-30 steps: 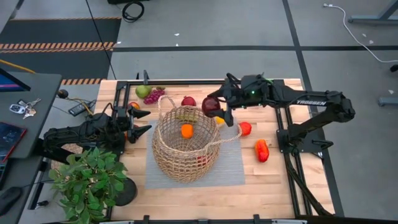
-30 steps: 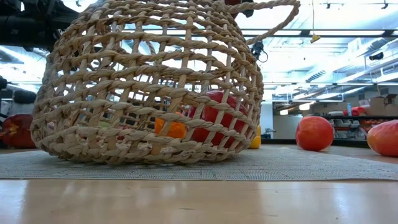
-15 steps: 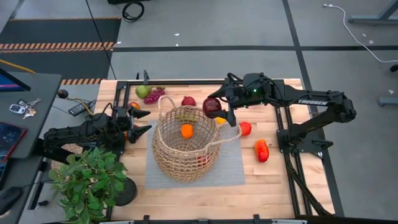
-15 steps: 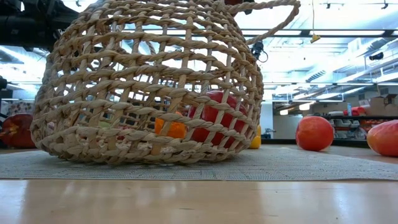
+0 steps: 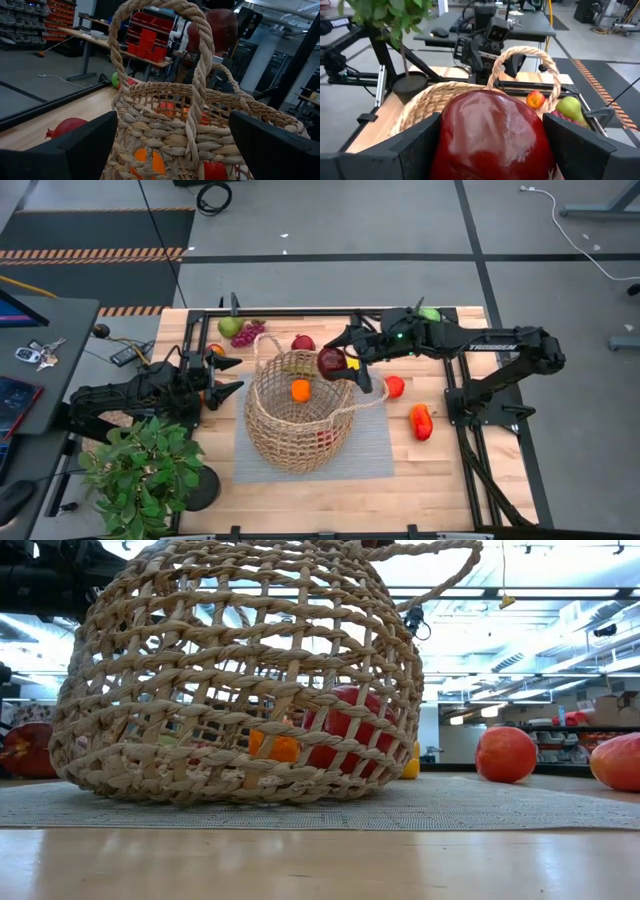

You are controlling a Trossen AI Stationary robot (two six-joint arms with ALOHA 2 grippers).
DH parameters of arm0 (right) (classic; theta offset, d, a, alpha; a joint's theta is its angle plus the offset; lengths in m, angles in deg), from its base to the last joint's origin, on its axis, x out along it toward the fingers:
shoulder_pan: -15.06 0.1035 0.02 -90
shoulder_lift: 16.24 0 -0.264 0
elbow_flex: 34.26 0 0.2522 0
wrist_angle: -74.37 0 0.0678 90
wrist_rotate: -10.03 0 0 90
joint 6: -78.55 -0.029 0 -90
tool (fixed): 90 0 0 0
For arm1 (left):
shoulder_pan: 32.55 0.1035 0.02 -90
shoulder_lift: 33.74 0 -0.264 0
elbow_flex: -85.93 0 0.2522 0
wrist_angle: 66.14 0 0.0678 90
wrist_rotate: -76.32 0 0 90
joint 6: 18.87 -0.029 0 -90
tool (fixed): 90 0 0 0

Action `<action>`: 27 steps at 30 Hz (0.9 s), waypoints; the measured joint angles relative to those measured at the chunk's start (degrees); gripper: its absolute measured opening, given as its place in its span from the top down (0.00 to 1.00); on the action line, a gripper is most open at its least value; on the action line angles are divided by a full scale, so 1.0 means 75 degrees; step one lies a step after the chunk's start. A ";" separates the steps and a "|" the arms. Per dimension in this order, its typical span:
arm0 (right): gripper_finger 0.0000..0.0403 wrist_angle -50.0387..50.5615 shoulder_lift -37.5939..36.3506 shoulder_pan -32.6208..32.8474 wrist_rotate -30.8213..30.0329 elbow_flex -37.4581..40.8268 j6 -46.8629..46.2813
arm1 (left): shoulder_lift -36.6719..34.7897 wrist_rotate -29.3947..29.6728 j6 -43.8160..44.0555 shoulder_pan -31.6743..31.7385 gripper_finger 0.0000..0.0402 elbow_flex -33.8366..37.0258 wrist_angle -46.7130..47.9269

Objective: Build produce basket
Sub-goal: Put the red apple into the brown woven basket

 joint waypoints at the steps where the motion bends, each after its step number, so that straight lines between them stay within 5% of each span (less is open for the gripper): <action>1: 0.15 -0.0039 0.0096 0.0007 0.0000 0.0000 0.0002 | 0.0000 0.0000 0.0001 0.0000 0.03 0.0000 0.0002; 7: 0.15 -0.0323 0.0549 0.0134 -0.0076 0.0003 0.1047 | 0.0000 0.0004 0.0003 -0.0002 0.03 0.0000 0.0002; 21: 0.15 -0.0403 0.0638 0.0615 -0.1121 0.0003 0.8388 | -0.0002 0.0002 0.0004 0.0001 0.03 0.0000 0.0000; 27: 0.15 -0.0856 0.0638 0.0859 -0.1449 0.0003 0.9107 | -0.0003 0.0003 0.0001 0.0001 0.03 0.0000 0.0000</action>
